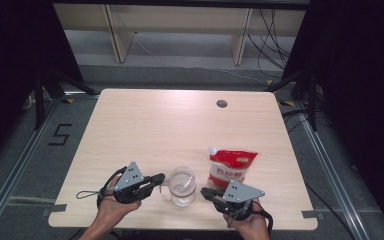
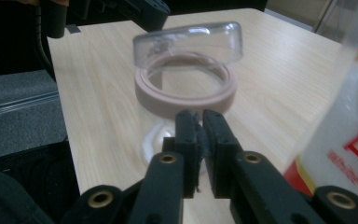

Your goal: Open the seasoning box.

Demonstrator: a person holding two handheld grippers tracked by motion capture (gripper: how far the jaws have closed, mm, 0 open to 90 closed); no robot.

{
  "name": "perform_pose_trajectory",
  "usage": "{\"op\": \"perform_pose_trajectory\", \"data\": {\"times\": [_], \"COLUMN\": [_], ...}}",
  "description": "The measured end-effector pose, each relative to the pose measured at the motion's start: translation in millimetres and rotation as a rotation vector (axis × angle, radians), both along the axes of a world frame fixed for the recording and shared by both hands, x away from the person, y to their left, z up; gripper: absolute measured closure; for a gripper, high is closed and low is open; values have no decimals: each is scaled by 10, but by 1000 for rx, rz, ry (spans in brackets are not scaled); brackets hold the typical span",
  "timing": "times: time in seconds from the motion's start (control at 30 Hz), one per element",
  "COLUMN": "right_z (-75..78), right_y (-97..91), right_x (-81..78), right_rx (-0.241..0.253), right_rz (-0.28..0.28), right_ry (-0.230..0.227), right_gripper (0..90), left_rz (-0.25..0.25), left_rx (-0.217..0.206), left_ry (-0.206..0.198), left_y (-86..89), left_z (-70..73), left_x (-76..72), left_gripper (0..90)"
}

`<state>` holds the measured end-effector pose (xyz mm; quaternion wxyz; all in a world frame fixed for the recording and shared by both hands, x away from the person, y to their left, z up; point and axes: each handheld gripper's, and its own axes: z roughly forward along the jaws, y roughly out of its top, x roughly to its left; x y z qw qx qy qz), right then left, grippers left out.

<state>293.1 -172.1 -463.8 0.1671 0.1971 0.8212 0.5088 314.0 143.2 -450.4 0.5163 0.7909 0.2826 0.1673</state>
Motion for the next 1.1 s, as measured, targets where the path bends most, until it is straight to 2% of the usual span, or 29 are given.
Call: {"op": "perform_pose_trajectory", "data": {"times": [0.13,0.2,0.3,0.37,0.43,0.47,0.5,0.53,0.63,0.73,0.77,0.83,0.93,0.97,1.03,1.1], "right_z": [13,31,60,78,86,96,100,104,122,140,148,169,189,197,206,207], "right_y": [94,122,173,206,242,245,259,275,296,332,352,394,481,493,572,588], "right_x": [33,34,40,44,55,55,62,65,67,71,87,75,80,76,86,87], "right_rx": [4,-2,1,2,11,4,11,17,7,23,19,22,12,13,6,3], "right_rz": [6,15,25,26,39,22,32,33,31,29,46,49,67,64,89,90], "right_ry": [-19,-13,-31,-37,-40,-41,-43,-44,-53,-50,-77,-58,-71,-59,-65,-74], "right_gripper": [900,900,900,900,900,900,900,900,897,895,894,892,889,889,889,889], "left_rz": [1,-2,1,8,5,1,5,21,17,14,17,15,11,15,2,15], "left_rx": [-8,-14,5,-9,5,4,4,-15,-14,-13,-5,-9,-11,1,13,-2], "left_ry": [4,-2,4,12,8,5,9,30,23,16,14,14,11,10,-4,7], "left_y": [4,6,11,11,22,28,30,20,19,21,24,24,26,29,33,40], "left_z": [-19,-35,-46,-65,-73,-78,-81,-88,-89,-91,-87,-90,-92,-90,-92,-100], "left_x": [1,12,18,20,27,32,30,17,19,22,17,19,18,13,20,15], "left_gripper": [884,886,887,889,887,887,886,882,880,880,880,879,873,873,866,861]}}
